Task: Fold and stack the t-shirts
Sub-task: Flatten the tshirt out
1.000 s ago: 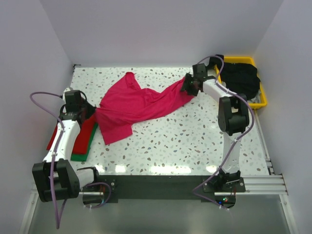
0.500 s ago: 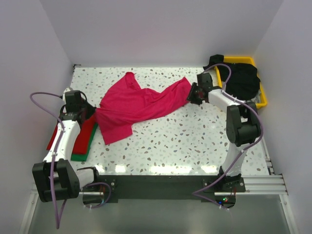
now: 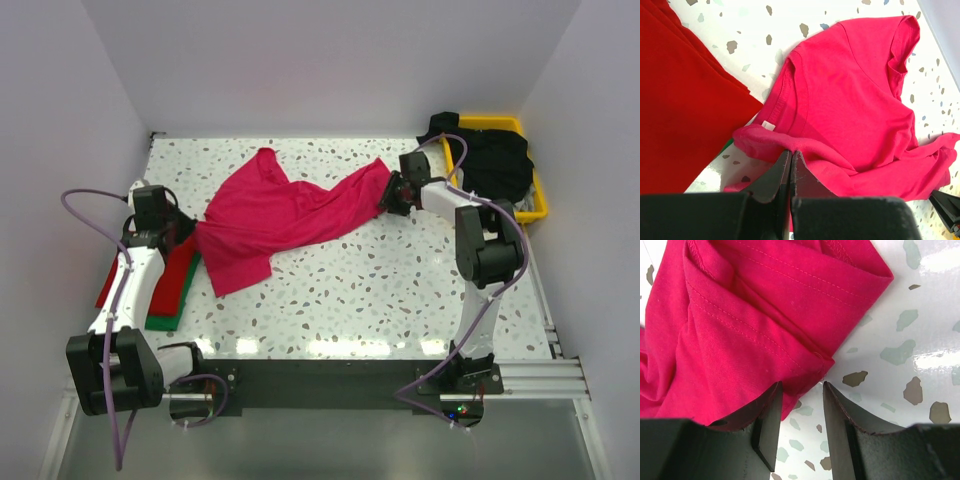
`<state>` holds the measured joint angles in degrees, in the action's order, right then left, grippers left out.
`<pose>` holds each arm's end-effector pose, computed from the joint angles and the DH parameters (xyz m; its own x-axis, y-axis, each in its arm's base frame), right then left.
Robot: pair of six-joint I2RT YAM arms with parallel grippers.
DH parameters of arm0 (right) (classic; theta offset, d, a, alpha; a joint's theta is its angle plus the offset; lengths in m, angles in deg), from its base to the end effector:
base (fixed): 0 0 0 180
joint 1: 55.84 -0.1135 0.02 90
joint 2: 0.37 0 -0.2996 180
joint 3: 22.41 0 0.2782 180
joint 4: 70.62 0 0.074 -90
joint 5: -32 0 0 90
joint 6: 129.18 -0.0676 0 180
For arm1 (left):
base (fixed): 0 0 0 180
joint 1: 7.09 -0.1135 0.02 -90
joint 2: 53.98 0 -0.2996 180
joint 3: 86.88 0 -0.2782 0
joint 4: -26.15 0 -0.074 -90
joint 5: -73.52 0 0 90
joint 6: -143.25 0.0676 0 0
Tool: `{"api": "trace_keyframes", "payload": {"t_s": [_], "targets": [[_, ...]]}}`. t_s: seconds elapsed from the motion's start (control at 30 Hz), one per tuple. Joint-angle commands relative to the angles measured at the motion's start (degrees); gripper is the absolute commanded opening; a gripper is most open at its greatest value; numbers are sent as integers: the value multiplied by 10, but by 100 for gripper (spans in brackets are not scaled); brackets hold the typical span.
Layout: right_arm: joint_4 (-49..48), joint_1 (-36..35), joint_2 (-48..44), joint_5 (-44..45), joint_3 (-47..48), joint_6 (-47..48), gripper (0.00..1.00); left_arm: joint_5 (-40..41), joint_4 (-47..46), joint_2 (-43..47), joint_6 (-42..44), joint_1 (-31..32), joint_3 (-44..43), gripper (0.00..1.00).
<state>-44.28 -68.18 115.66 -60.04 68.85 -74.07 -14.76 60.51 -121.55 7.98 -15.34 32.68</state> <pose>0.4811 0.1077 0.1560 -0.7583 0.4193 -0.4991 0.2418 0.8920 0.3818 0.2845 0.0433 0.2621 -0.3437 -0.7674 -0.5413 -0.5824 0.6264 -0.5182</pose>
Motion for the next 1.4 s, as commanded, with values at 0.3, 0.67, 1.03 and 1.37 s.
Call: {"api": "trace_keyframes", "payload": {"t_s": [0.3, 0.67, 1.03, 1.37], "targets": [[-33, 12, 12, 14, 22, -17, 31, 5, -28, 9, 12, -9, -1, 0], [-12, 21, -27, 12, 13, -9, 6, 6, -25, 12, 12, -9, -1, 0], [22, 32, -135, 13, -44, 11, 3, 6, -12, 40, 12, -9, 3, 0], [78, 41, -311, 14, -95, 23, 0, -13, 9, 103, 7, -9, -12, 0]]}}
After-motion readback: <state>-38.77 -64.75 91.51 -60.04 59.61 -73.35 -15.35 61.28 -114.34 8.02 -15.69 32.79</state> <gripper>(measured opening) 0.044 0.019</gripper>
